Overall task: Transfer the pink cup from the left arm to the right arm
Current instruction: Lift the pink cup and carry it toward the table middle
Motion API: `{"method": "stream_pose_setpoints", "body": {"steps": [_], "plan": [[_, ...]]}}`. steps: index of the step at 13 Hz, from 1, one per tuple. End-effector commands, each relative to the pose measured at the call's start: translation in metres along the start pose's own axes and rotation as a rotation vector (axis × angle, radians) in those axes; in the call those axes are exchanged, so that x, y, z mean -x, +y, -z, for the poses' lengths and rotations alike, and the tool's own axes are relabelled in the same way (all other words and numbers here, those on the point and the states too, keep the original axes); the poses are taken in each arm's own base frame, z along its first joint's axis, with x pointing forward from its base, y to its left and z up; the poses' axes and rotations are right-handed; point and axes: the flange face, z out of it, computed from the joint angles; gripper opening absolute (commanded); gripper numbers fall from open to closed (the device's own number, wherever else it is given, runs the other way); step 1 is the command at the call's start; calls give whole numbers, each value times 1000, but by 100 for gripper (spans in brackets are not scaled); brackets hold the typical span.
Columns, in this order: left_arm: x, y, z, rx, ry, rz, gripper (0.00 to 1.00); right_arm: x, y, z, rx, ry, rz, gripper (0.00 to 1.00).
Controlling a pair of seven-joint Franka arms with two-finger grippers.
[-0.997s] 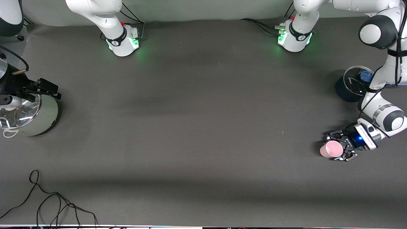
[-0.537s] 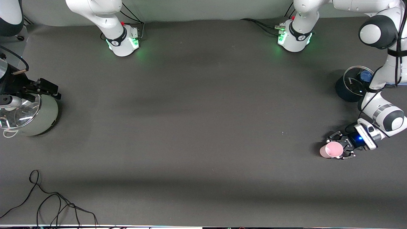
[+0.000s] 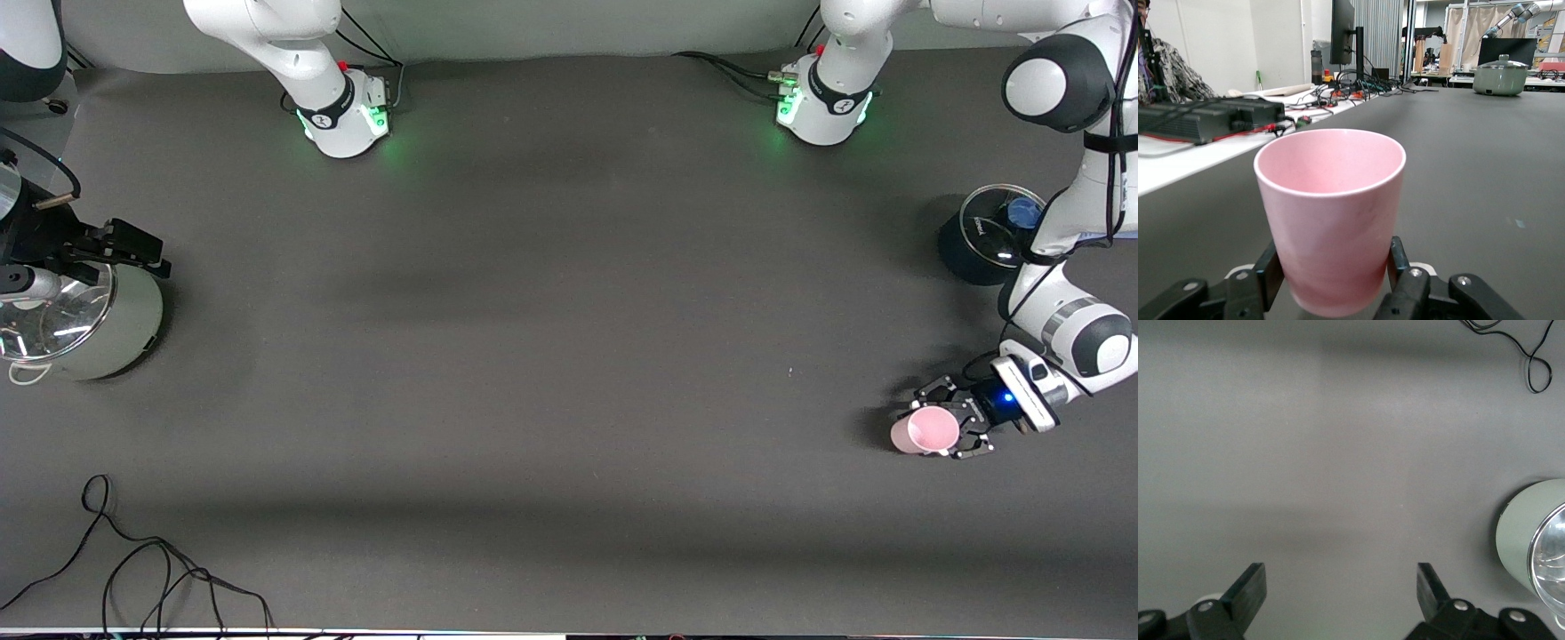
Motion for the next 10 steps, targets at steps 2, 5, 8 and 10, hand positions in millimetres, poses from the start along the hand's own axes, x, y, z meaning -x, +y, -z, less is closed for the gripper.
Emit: {"method": "stream_pose_setpoints", "body": {"steps": [2, 5, 8, 10], "plan": [[-65, 6, -50, -2, -31, 24, 8, -1, 1, 4, -10, -1, -4, 100], [-125, 20, -103, -23, -40, 63, 6, -1, 1, 4, -10, -1, -4, 100], [-179, 41, -157, -80, -11, 72, 0, -1, 1, 4, -10, -1, -4, 100], [-204, 58, -195, -84, -1, 73, 0, -1, 1, 4, -10, -1, -4, 100]]}}
